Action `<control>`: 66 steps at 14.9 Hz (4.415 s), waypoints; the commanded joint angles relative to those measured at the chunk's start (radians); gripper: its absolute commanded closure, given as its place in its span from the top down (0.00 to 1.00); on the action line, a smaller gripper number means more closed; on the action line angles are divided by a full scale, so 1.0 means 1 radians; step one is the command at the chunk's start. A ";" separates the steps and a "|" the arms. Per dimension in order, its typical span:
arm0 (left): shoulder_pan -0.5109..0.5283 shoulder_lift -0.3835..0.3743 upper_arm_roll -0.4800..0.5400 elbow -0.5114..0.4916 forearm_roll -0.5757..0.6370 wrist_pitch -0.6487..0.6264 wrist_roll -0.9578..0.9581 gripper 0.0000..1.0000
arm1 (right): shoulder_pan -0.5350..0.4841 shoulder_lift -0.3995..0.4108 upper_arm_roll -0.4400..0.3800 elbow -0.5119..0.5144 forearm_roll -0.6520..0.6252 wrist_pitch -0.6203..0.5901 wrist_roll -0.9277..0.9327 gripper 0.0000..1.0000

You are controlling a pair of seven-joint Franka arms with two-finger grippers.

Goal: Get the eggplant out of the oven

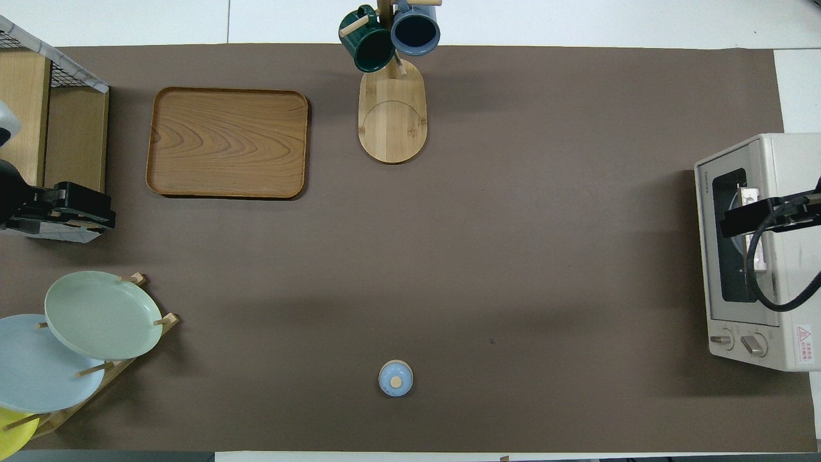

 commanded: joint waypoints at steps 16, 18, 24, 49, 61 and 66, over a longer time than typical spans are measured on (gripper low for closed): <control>0.013 0.006 -0.006 0.023 -0.020 -0.020 0.004 1.00 | -0.087 -0.044 -0.010 -0.229 -0.024 0.236 -0.154 0.00; 0.015 0.006 -0.006 0.023 -0.021 -0.020 0.003 1.00 | -0.108 -0.055 -0.008 -0.285 -0.082 0.289 -0.107 0.00; 0.018 0.006 -0.003 0.023 -0.021 0.011 -0.002 1.00 | -0.145 -0.063 -0.008 -0.392 -0.127 0.391 -0.055 0.00; 0.019 -0.003 -0.002 -0.007 -0.023 0.051 0.006 1.00 | -0.170 0.033 -0.005 -0.478 -0.155 0.543 -0.047 0.00; 0.019 -0.002 -0.002 -0.004 -0.024 0.049 0.004 0.00 | -0.083 0.144 -0.002 -0.491 -0.136 0.697 0.002 0.00; 0.018 -0.002 -0.003 -0.004 -0.024 0.055 0.013 1.00 | -0.041 0.167 -0.002 -0.531 -0.135 0.802 0.036 0.00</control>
